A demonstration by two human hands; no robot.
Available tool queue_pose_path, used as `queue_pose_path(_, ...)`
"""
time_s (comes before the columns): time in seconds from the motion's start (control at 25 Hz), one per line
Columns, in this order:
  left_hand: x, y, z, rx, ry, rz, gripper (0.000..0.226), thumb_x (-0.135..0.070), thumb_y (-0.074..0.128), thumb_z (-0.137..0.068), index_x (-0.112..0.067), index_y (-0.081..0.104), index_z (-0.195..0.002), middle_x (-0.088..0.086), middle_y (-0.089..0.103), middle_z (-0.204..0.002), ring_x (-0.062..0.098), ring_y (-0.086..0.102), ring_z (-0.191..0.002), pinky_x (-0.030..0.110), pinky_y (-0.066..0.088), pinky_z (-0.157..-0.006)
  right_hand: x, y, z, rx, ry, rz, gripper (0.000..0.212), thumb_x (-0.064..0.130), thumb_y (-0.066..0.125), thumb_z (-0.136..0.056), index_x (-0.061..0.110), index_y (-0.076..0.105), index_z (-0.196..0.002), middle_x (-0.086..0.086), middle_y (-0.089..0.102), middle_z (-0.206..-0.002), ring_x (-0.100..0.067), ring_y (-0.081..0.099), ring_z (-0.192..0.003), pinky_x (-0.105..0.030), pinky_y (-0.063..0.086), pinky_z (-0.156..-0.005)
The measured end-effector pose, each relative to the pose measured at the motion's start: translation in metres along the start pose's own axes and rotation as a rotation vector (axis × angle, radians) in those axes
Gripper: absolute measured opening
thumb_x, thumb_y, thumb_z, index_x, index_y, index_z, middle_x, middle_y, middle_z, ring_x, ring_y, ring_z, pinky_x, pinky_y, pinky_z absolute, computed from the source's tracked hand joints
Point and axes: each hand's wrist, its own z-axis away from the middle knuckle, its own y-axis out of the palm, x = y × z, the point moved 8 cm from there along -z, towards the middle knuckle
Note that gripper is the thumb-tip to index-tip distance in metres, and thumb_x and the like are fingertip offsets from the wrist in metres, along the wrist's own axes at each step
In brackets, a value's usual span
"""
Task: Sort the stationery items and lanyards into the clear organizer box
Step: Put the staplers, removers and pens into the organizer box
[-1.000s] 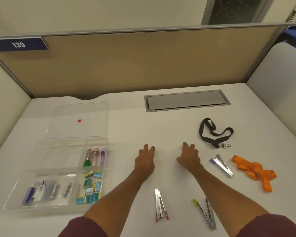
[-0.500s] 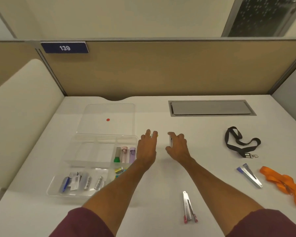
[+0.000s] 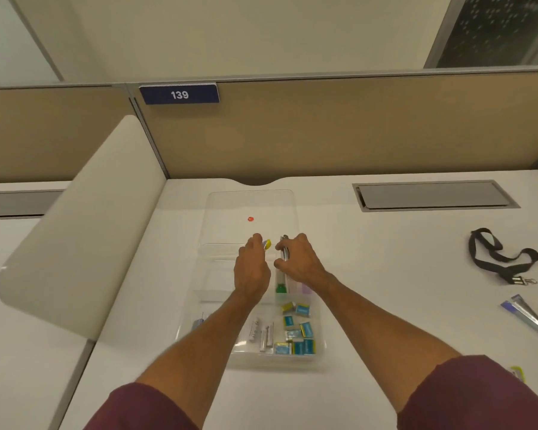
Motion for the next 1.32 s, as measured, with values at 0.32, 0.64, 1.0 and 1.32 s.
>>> queue_pose_path(0.32,0.036,0.018,0.004,0.163,-0.039,0.026,0.047,-0.003,0.063,-0.083,-0.013,0.038,-0.122,0.011,0.064,-0.101,0.025,0.063,-0.088,0.034,0.051,-0.066,0.017,0.04,-0.002,0.041,0.015,0.011,0.024,0.019,0.067,-0.077,0.01,0.072,-0.099,-0.013,0.07,-0.093,-0.026,0.061,-0.092,-0.025,0.038,-0.068)
queue_pose_path(0.64,0.042,0.035,0.002,0.255,0.033,-0.11,0.034,0.002,0.054,-0.086,-0.009,0.046,-0.117,0.011,0.058,-0.11,0.026,0.058,-0.099,0.036,0.049,-0.076,0.015,0.048,-0.005,0.041,0.016,0.081,0.024,0.021,0.066,-0.081,0.01,0.074,-0.101,-0.015,0.06,-0.108,-0.028,0.064,-0.093,-0.033,0.051,-0.079)
queue_pose_path(1.0,0.052,0.039,-0.003,0.218,0.225,-0.28,0.036,-0.018,0.054,-0.093,-0.012,0.053,-0.127,0.012,0.046,-0.145,0.03,0.039,-0.137,0.038,0.034,-0.109,0.023,0.062,-0.012,0.074,-0.037,0.266,0.028,0.028,0.058,-0.09,0.008,0.072,-0.105,-0.016,0.057,-0.112,-0.03,0.057,-0.105,-0.035,0.049,-0.083)
queue_pose_path(1.32,0.079,0.045,0.01,0.379,0.183,-0.221,0.061,-0.025,0.034,-0.101,-0.014,0.002,-0.152,0.006,-0.002,-0.162,0.023,0.0,-0.151,0.045,0.004,-0.122,0.024,0.089,-0.016,0.152,-0.08,0.499,0.043,0.042,0.045,-0.097,0.009,0.062,-0.12,-0.012,0.056,-0.124,-0.03,0.044,-0.121,-0.041,0.048,-0.089)
